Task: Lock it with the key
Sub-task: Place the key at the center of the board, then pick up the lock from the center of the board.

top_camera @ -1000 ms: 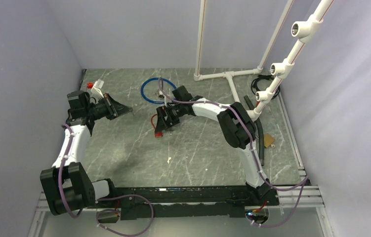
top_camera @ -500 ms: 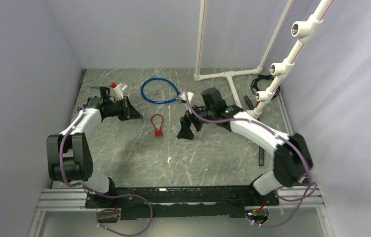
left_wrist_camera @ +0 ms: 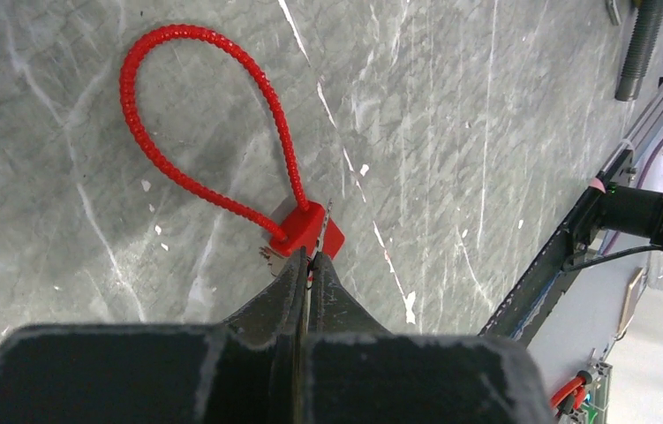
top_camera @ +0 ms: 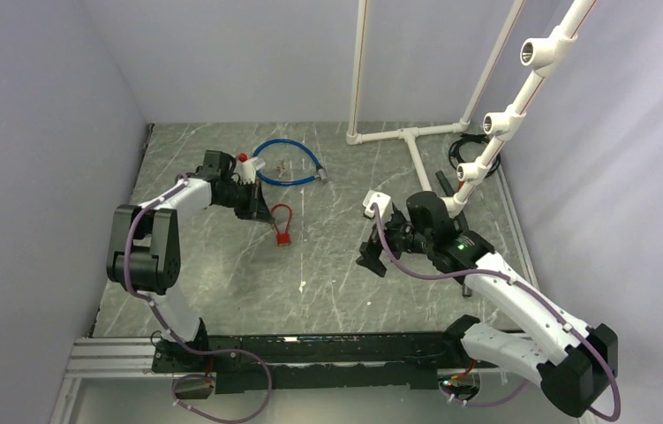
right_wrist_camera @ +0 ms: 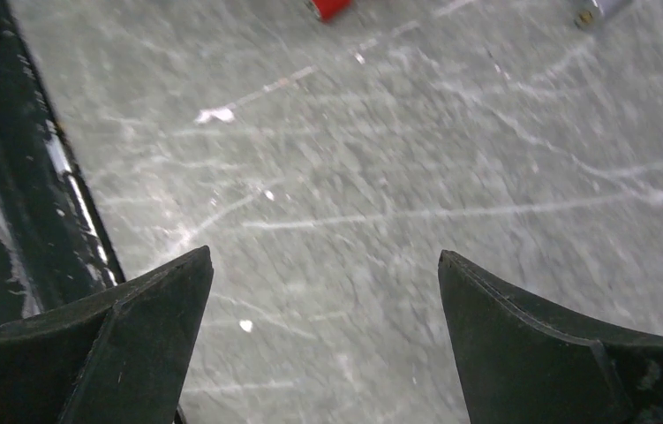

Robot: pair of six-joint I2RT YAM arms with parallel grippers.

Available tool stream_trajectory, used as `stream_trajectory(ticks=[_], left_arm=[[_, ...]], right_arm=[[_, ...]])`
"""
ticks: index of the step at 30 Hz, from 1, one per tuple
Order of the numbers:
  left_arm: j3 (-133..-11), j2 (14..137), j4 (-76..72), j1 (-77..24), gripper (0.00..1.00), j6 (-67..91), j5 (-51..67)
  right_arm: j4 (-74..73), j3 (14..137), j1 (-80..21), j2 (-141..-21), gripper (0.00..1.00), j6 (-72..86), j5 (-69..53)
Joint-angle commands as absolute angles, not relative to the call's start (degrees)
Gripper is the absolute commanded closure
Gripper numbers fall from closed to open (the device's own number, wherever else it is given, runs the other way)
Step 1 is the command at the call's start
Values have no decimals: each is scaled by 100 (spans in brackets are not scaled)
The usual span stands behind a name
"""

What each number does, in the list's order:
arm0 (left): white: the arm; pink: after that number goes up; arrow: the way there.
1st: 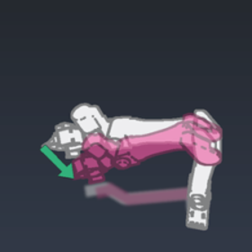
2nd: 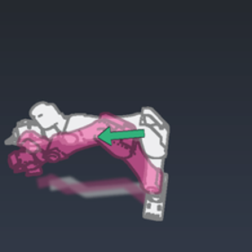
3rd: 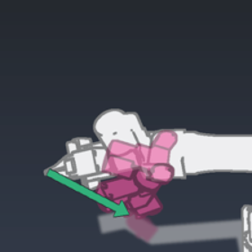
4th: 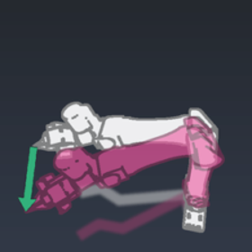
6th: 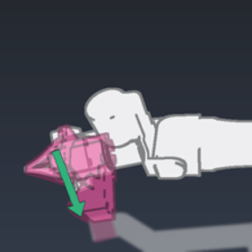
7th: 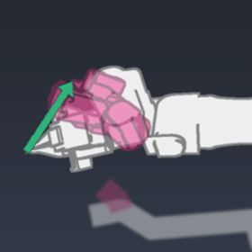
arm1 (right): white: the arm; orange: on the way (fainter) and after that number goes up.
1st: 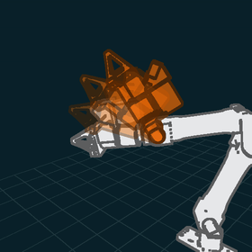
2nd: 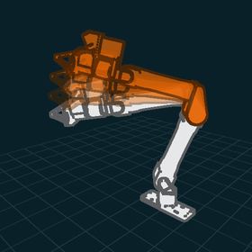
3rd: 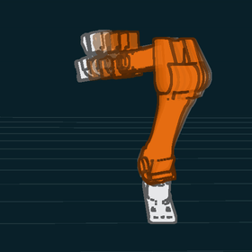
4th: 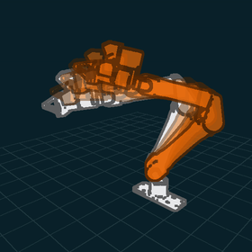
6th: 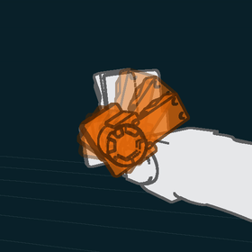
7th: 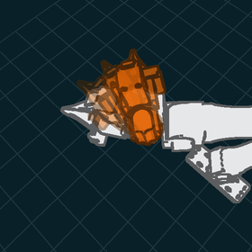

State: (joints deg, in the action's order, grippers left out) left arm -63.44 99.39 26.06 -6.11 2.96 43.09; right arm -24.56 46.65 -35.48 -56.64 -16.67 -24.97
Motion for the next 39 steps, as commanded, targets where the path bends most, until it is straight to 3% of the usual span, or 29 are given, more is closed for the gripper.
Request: stream_trajectory(ticks=[1, 13, 15, 18, 26, 29, 31, 39], left_arm=[[-6703, 10108, 2671, -783, 100, 70, 4167], [-7306, 10971, 2691, -1046, 100, 244, 3766], [-7357, 11092, 2805, -1046, 91, 190, 3776], [-7447, 11199, 2965, -1046, 64, 191, 3870], [-7339, 10671, 2764, -1047, 16, -135, 4316], [-7354, 10472, 2850, -1046, 10, -229, 4358], [-7352, 10316, 2876, -1050, 1, -278, 4389], [-7306, 9923, 2782, -1046, 1, -220, 4616]], right_arm=[[-3015, 4541, -3343, -5307, 0, -2088, -1711], [-4587, 4875, -2785, -5142, 1, -2914, -981], [-4741, 4857, -2670, -5119, 1, -3040, -897], [-5007, 4857, -2448, -5108, 1, -3230, -796], [-6032, 4989, -1943, -5040, 4, -4412, -518], [-6281, 4735, -1492, -4898, 7, -4868, -489], [-6284, 4565, -1118, -4898, 8, -5167, -494], [-6044, 4589, 931, -5516, 13, -6090, -1133]])
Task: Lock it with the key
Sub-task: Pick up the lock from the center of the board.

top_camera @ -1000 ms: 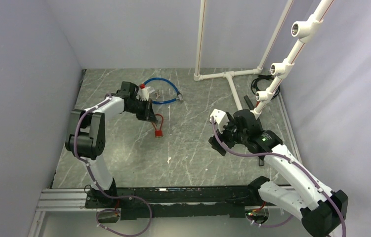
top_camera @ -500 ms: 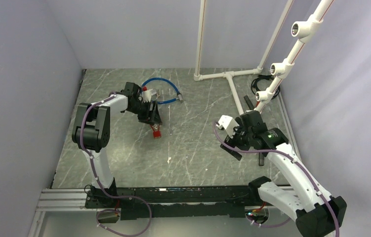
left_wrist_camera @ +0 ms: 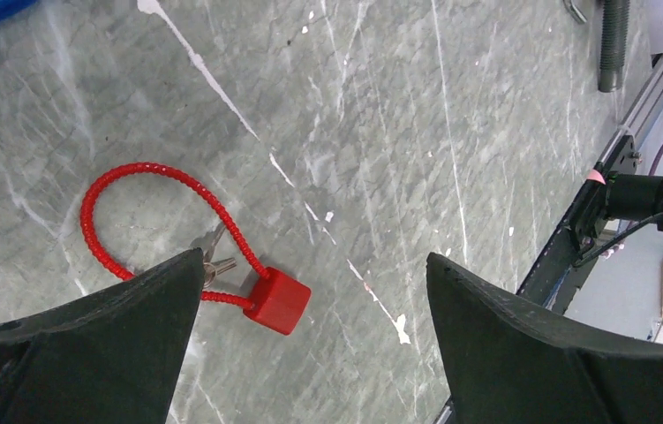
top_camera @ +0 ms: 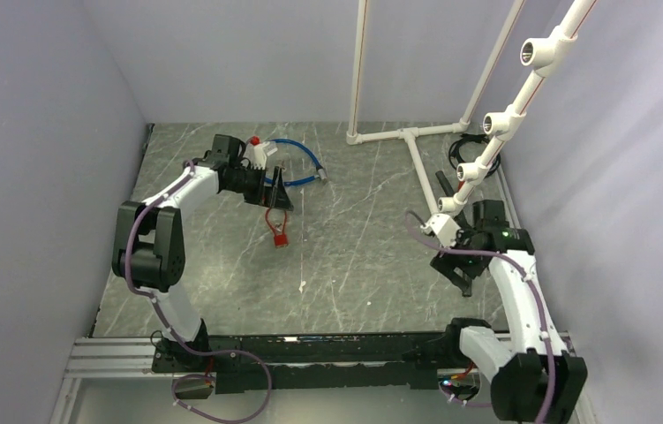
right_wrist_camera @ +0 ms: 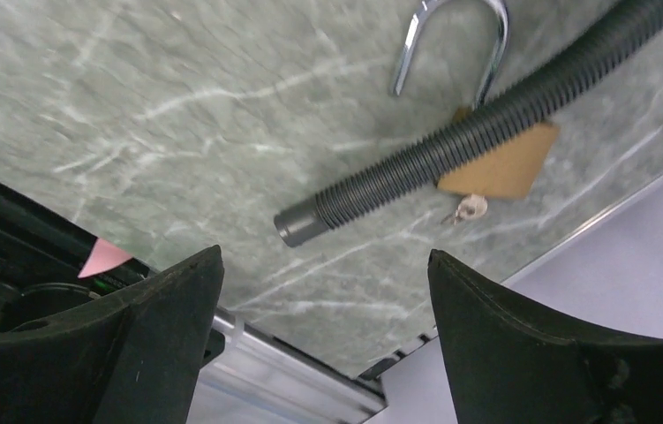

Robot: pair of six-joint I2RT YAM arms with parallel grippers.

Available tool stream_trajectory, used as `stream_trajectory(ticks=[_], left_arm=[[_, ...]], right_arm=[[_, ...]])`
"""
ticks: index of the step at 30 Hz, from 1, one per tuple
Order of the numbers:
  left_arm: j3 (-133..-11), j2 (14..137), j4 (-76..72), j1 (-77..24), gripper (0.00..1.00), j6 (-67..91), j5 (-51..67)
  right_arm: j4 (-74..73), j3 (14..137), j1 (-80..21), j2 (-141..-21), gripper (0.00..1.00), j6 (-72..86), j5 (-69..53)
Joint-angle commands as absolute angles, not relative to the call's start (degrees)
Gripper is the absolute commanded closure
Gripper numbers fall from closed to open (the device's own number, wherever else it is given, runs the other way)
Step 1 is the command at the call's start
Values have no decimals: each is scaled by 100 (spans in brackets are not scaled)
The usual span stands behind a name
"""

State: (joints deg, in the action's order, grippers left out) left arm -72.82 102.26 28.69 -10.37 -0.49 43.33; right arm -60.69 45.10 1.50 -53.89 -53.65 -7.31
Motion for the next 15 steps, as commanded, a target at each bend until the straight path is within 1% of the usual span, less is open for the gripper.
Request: stream_trajectory(ticks=[1, 3, 7, 15], left_arm=[[-7308, 9897, 2787, -1046, 0, -213, 4636], [-7321, 9856, 2755, -1046, 1, -188, 4676], [-7342, 9841, 2654, -1046, 1, -97, 4805], [-7502, 9869, 2696, -1046, 1, -62, 4885]], right_arm=[[-5975, 4544, 1172, -5478, 13, -6235, -1188], [-5858, 4449, 1704, -5446, 15, -6465, -1365], [-5909, 4565, 2782, -5782, 16, -6878, -1949], [-5762, 4950, 4004, -6670, 18, -6951, -2979]])
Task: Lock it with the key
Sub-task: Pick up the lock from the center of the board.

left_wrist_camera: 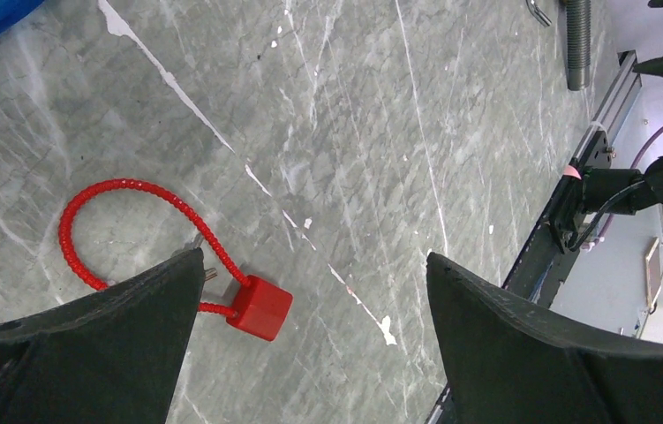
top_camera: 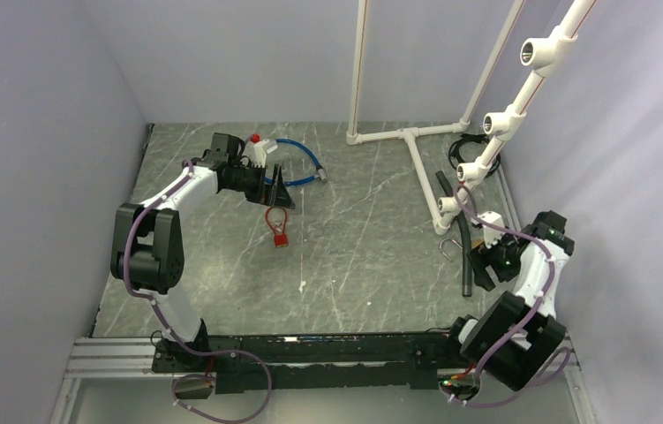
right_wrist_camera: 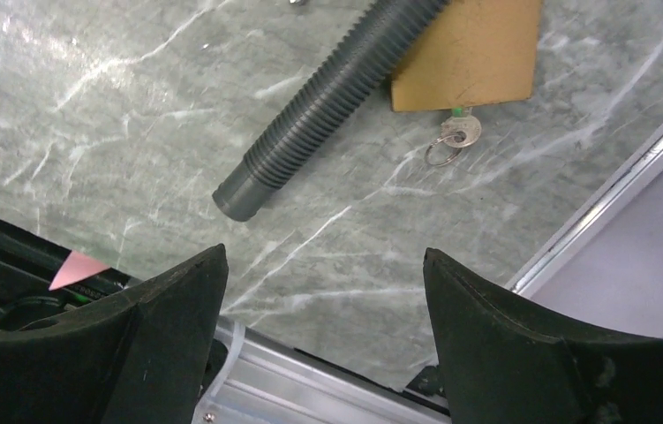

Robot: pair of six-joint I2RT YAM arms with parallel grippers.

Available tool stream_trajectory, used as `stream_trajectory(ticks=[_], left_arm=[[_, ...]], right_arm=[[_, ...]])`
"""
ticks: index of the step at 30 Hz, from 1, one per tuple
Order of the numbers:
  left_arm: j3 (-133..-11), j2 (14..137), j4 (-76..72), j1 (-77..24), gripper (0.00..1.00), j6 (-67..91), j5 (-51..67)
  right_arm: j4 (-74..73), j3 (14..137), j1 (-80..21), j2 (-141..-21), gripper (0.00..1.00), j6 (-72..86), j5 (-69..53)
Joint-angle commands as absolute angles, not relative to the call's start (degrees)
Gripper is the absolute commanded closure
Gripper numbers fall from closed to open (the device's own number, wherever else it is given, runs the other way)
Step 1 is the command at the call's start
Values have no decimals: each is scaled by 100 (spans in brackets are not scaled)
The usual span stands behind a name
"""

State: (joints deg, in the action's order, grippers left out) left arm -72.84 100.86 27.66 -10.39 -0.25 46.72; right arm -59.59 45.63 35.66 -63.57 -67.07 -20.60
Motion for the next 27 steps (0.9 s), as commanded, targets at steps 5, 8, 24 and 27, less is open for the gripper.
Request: stream_trajectory(ticks=[5, 8, 24, 27], left_arm=[[-7536, 9752, 2801, -1037, 1, -106, 4880], [-7567, 9683, 2875, -1009, 1, -105, 4930], [-8396, 9883, 3930, -694, 1, -406, 4931], [-8481, 9883, 4055, -694, 1, -474, 5030]], right_arm=[[-5673, 5211, 4767, -7179, 18, -6898, -3605], [-5503, 5254, 4842, -7386, 18, -6743, -3724], [-3716, 4368, 4598, -7678, 18, -6342, -3293], [-3451, 4289, 4456, -7762, 18, -6389, -3370]])
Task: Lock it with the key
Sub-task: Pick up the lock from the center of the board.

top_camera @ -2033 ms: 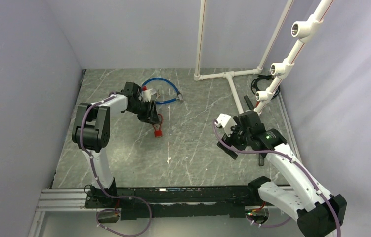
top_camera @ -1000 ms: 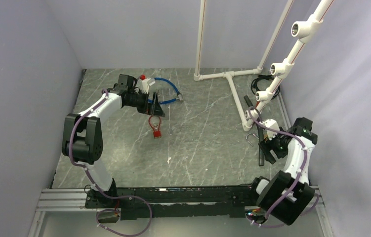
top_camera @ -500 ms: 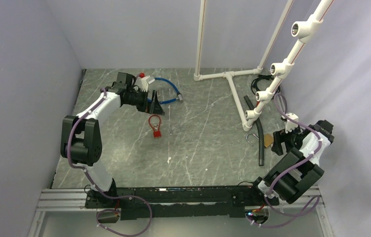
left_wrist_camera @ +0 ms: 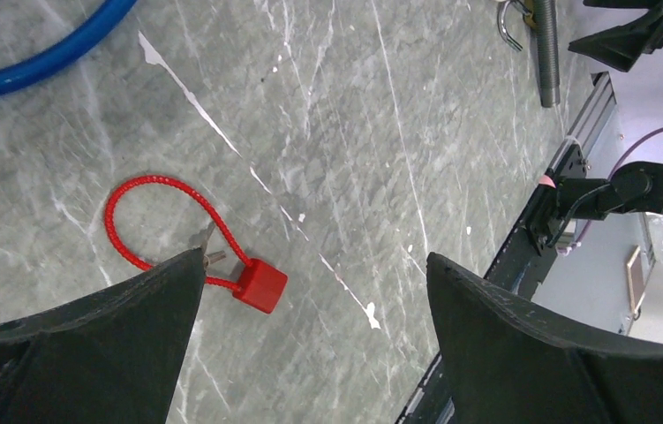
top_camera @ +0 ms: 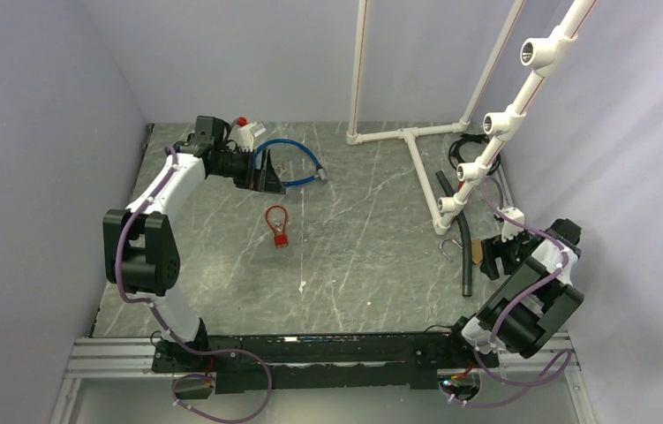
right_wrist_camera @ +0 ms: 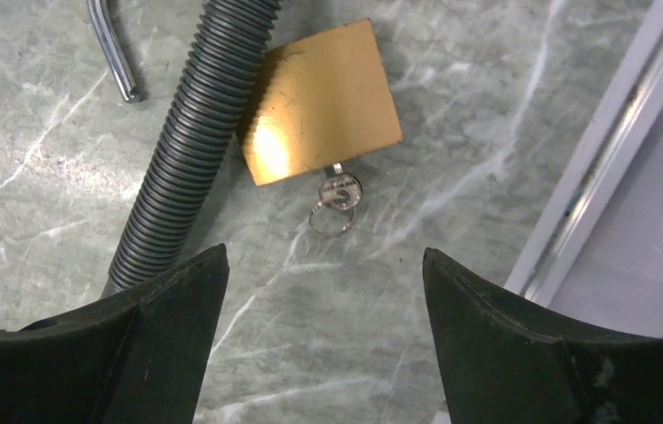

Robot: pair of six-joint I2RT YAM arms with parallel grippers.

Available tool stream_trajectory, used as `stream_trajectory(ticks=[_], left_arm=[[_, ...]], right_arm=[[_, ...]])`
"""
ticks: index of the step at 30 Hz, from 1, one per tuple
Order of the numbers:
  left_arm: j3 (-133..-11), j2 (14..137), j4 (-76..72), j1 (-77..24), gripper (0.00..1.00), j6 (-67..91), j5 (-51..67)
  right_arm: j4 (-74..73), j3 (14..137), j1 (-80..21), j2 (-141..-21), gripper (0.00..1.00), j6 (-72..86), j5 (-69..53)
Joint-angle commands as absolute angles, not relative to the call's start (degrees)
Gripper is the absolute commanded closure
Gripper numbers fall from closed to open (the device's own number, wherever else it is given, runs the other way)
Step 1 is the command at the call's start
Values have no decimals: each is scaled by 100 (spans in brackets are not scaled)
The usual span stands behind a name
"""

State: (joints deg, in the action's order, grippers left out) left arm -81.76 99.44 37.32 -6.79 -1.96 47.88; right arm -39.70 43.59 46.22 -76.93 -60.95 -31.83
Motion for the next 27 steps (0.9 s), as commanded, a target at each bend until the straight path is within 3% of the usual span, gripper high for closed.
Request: stream_trajectory(ticks=[1, 17, 27], left_arm=[[-8512, 9892, 4108, -694, 1, -500, 5066], [-8904, 10110, 4320, -694, 1, -488, 4857], [-9043, 10164, 4336, -694, 1, -561, 4825]], right_arm=[[-3420, 4309, 4381, -7838, 19, -6409, -3367], [-2706, 4701, 3339, -9148, 14, -6203, -2925], [-3087, 4758, 3366, -9425, 22, -6573, -2500]])
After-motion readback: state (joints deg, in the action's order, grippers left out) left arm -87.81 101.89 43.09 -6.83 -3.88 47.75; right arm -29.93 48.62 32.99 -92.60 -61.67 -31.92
